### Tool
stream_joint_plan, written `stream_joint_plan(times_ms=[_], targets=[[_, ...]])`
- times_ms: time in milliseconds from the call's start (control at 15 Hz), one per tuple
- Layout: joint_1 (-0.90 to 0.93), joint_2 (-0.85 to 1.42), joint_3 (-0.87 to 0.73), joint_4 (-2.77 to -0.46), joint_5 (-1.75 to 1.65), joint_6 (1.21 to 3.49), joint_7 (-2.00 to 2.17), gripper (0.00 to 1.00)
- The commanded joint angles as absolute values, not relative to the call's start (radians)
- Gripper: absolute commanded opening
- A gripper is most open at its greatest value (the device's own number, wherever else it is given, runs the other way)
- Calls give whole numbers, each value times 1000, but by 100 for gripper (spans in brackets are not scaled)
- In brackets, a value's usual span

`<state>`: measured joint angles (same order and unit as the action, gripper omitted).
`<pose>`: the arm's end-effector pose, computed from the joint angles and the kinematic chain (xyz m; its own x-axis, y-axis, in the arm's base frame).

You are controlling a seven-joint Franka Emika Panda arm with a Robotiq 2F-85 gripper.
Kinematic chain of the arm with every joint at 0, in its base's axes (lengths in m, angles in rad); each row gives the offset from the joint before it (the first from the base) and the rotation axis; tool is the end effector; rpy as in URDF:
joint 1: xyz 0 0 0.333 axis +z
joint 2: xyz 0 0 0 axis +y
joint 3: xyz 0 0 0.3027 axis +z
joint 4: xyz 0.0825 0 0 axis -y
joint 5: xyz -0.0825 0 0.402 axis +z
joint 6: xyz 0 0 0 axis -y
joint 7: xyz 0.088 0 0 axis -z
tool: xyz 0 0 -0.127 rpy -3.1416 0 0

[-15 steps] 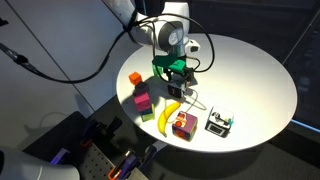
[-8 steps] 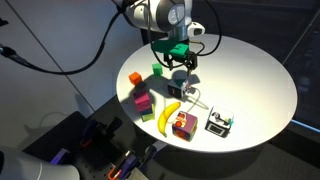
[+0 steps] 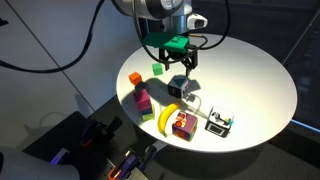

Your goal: Remove the plushy cube from on top of the other and put it on the table

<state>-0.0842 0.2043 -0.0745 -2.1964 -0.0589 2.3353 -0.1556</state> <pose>0.5467 -0.0899 0.2396 0.9965 0.0384 -0.0739 0.0417 -0.9982 0.0439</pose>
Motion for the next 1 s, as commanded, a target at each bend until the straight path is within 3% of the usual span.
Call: stream_joint_plan(times_ms=[0, 933], targets=[[-104, 96, -85, -2290, -86, 2277, -226, 100], [-89, -209, -103, -2558, -97, 2293, -297, 100]])
